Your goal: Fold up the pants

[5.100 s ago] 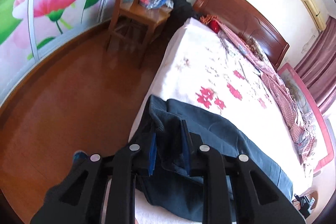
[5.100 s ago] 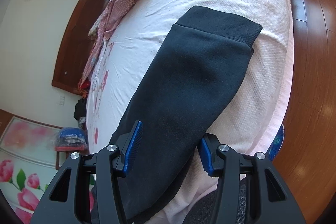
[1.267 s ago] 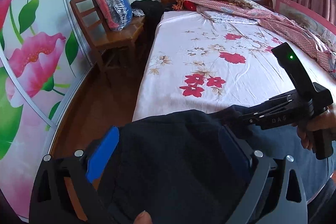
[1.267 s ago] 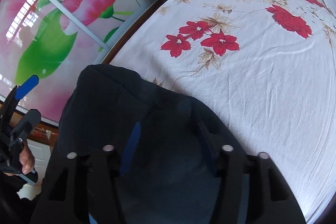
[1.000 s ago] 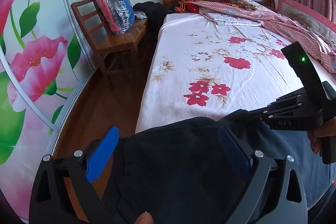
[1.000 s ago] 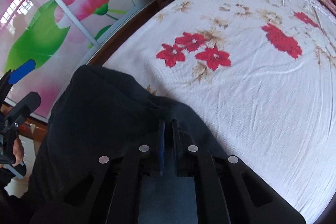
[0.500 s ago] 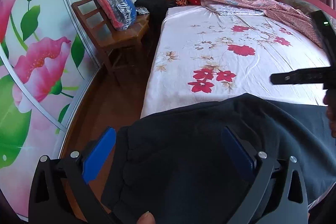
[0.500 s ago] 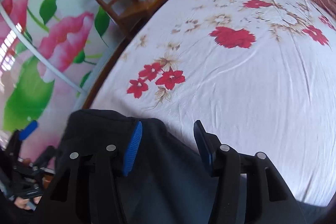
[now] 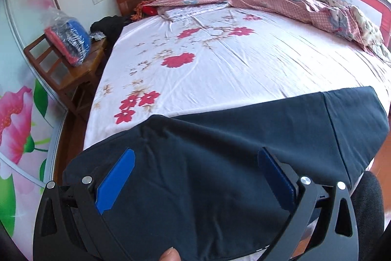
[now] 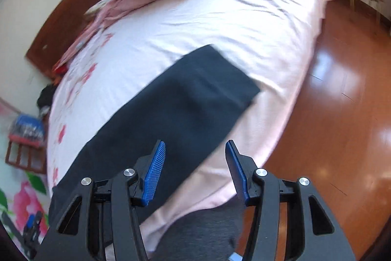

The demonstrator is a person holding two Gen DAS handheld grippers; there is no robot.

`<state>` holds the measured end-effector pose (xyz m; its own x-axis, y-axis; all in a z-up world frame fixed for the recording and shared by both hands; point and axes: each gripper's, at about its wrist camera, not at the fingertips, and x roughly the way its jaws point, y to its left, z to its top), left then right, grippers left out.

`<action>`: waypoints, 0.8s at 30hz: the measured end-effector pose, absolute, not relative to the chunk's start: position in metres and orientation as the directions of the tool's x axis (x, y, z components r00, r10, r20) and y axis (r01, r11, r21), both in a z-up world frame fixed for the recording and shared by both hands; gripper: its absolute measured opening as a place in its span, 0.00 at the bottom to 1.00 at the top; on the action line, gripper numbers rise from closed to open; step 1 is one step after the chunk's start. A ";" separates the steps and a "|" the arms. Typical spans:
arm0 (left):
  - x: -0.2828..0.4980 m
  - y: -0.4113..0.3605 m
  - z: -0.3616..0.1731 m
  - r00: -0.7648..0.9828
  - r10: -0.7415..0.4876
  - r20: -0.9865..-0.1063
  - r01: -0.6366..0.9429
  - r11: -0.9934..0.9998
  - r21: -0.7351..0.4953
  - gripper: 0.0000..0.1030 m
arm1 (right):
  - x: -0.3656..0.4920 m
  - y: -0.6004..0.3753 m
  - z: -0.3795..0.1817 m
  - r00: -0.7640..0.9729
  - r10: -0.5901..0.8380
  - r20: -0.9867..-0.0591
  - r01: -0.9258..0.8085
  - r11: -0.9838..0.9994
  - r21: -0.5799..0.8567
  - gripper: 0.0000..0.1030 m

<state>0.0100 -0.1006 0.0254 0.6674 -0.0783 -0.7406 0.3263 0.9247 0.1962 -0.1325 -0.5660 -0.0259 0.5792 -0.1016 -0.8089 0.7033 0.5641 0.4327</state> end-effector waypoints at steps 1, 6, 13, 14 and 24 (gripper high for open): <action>0.006 -0.107 0.026 0.665 -0.081 -0.742 0.337 0.920 0.201 0.98 | -0.137 -0.574 -0.034 0.591 -0.104 -0.800 0.716 0.524 0.461 0.49; -0.017 -0.121 0.032 0.667 -0.091 -0.739 0.380 0.895 0.234 0.98 | -0.134 -0.594 -0.060 0.626 -0.053 -0.778 0.712 0.446 0.542 0.49; -0.019 -0.109 0.039 0.671 -0.074 -0.738 0.362 0.901 0.239 0.98 | -0.120 -0.597 -0.079 0.690 0.006 -0.723 0.683 0.326 0.654 0.49; -0.016 -0.106 0.039 0.670 -0.073 -0.739 0.358 0.903 0.236 0.98 | -0.119 -0.597 -0.081 0.690 0.005 -0.723 0.687 0.309 0.658 0.49; -0.001 -0.079 0.042 0.675 -0.045 -0.737 0.286 0.936 0.205 0.98 | -0.107 -0.584 -0.058 0.651 -0.062 -0.756 0.705 0.419 0.572 0.27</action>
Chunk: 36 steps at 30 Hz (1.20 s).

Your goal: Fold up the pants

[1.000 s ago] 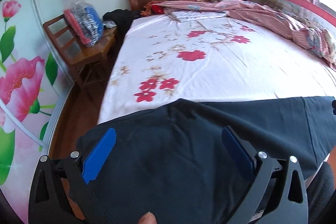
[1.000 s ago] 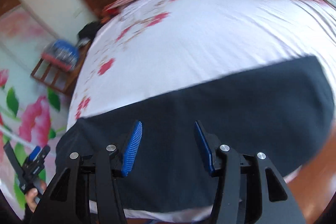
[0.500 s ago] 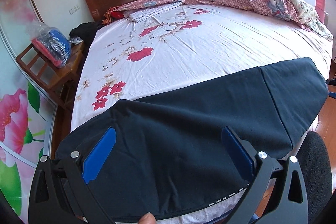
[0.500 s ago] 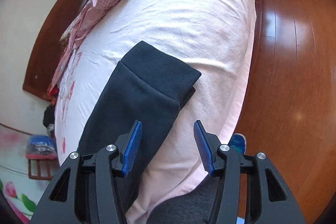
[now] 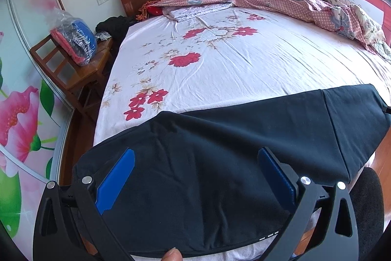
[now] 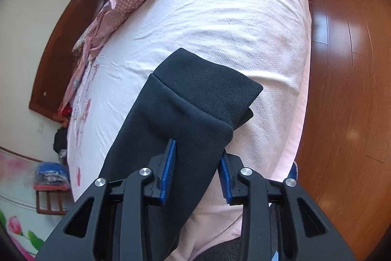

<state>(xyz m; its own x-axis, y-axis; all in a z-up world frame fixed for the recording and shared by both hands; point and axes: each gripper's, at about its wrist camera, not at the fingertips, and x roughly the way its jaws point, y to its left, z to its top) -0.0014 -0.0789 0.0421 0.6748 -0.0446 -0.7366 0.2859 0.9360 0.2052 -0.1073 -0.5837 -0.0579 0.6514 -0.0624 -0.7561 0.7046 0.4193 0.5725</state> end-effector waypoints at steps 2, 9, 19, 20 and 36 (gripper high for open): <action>0.001 -0.073 0.040 0.671 -0.038 -0.740 0.271 0.942 0.197 0.98 | -0.105 -0.581 -0.052 0.635 -0.083 -0.768 0.712 0.449 0.539 0.21; 0.002 -0.043 0.047 0.690 -0.004 -0.723 0.201 0.962 0.187 0.98 | -0.069 -0.542 0.001 0.568 -0.261 -0.780 0.697 0.657 0.288 0.15; 0.010 0.033 0.068 0.722 0.098 -0.685 0.023 0.986 0.166 0.98 | -0.020 -0.400 0.078 0.705 -0.258 -0.661 0.375 0.926 0.038 0.13; 0.010 0.038 0.068 0.721 0.107 -0.685 0.010 0.986 0.164 0.98 | -0.016 -0.380 0.081 0.718 -0.252 -0.649 0.333 0.943 0.002 0.13; -0.004 0.080 0.047 0.693 0.164 -0.702 -0.083 0.986 0.148 0.98 | -0.004 -0.152 -0.050 0.679 -0.169 -0.714 -0.218 0.883 -0.416 0.13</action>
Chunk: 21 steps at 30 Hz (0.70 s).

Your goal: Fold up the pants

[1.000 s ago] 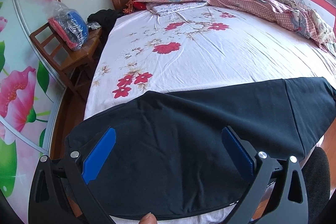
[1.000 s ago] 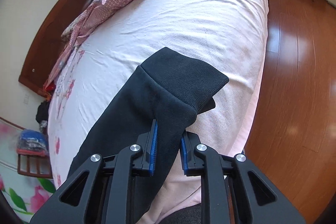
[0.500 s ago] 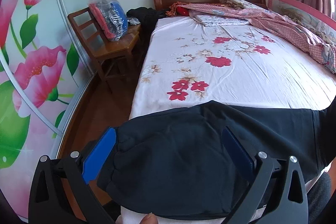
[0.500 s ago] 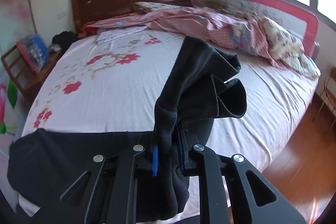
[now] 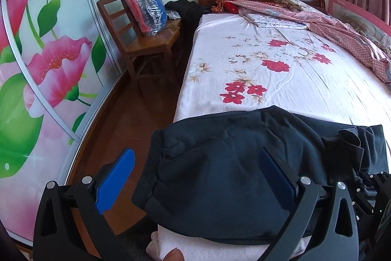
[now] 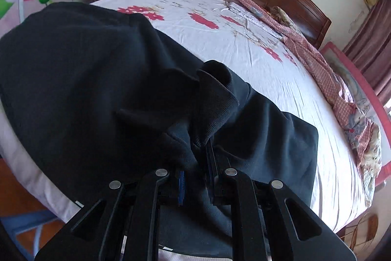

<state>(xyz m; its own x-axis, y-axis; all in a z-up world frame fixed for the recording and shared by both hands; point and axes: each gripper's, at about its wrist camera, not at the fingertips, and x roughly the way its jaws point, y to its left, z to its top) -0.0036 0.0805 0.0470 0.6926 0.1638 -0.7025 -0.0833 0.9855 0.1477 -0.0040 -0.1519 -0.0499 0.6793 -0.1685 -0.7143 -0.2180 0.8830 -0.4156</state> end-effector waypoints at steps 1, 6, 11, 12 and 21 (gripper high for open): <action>-0.005 0.081 0.046 0.691 0.166 -0.703 -0.086 0.985 0.149 0.98 | -0.006 -0.153 -0.043 0.693 -0.169 -0.701 -0.213 0.880 -0.423 0.13; -0.006 0.082 0.039 0.677 0.172 -0.715 -0.091 0.984 0.151 0.98 | -0.011 -0.148 -0.017 0.719 -0.152 -0.679 -0.226 0.872 -0.435 0.13; -0.006 0.084 0.038 0.670 0.188 -0.718 -0.096 0.981 0.167 0.98 | -0.033 -0.124 -0.050 0.652 -0.134 -0.746 -0.411 0.765 -0.497 0.33; -0.008 0.086 0.039 0.672 0.195 -0.714 -0.100 0.980 0.173 0.98 | -0.041 -0.124 -0.043 0.669 -0.117 -0.734 -0.413 0.763 -0.498 0.33; -0.014 0.106 0.036 0.659 0.242 -0.712 -0.157 0.970 0.184 0.98 | -0.013 -0.190 0.024 0.685 0.063 -0.726 -0.181 0.980 -0.086 0.55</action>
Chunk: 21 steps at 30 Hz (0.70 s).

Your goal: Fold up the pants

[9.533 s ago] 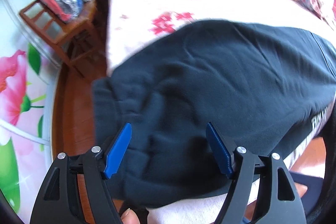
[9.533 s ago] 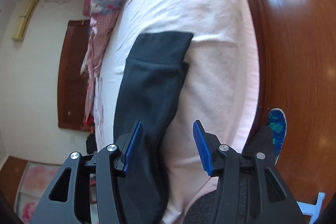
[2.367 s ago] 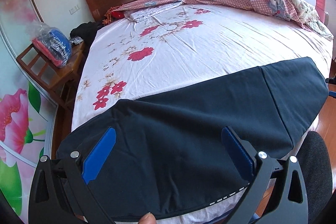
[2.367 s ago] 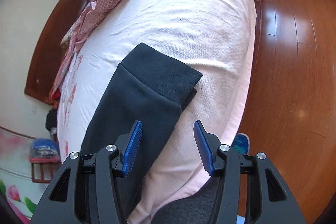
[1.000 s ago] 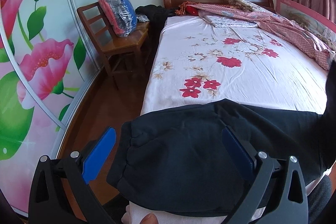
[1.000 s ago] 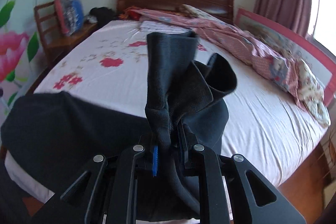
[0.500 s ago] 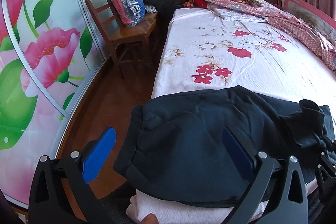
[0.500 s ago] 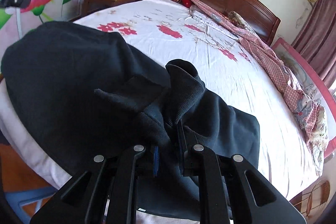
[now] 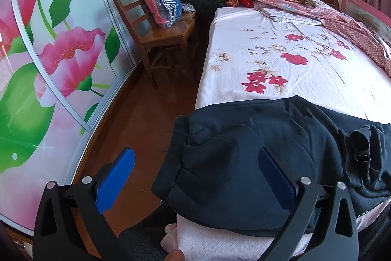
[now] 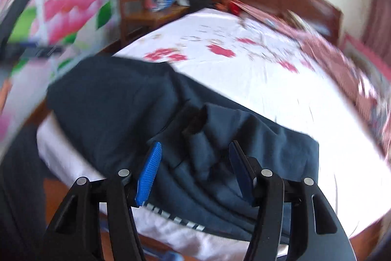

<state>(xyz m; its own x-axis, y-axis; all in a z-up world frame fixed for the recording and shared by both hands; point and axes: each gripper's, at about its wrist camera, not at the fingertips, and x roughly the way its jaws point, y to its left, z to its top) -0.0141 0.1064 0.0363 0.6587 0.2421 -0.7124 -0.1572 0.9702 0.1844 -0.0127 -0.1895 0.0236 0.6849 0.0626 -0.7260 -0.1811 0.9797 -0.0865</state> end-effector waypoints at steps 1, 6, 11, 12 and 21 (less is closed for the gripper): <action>-0.015 0.107 0.037 0.659 0.247 -0.711 -0.164 0.969 0.184 0.98 | -0.003 -0.192 0.017 0.674 0.044 -0.738 -0.162 0.983 -0.090 0.48; -0.019 0.111 0.039 0.657 0.256 -0.709 -0.175 0.967 0.187 0.98 | 0.025 -0.168 -0.027 0.509 0.150 -0.848 -0.314 0.949 -0.020 0.30; -0.019 0.118 0.037 0.646 0.267 -0.715 -0.192 0.963 0.186 0.98 | 0.011 -0.167 -0.023 0.523 0.168 -0.835 -0.313 0.950 -0.005 0.30; -0.019 0.119 0.036 0.645 0.272 -0.714 -0.195 0.962 0.190 0.98 | 0.007 -0.172 -0.015 0.543 0.163 -0.824 -0.298 0.955 -0.008 0.30; -0.028 0.160 0.006 0.550 0.392 -0.738 -0.303 0.917 0.261 0.98 | -0.031 -0.184 0.014 0.622 0.136 -0.771 -0.216 0.976 -0.003 0.79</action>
<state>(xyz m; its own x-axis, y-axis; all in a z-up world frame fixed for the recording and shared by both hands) -0.0283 0.1605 0.0060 0.5501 0.3918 -0.7375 -0.3026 0.9166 0.2612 -0.0309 -0.1839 0.0135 0.6224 0.1360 -0.7708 -0.2164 0.9763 -0.0025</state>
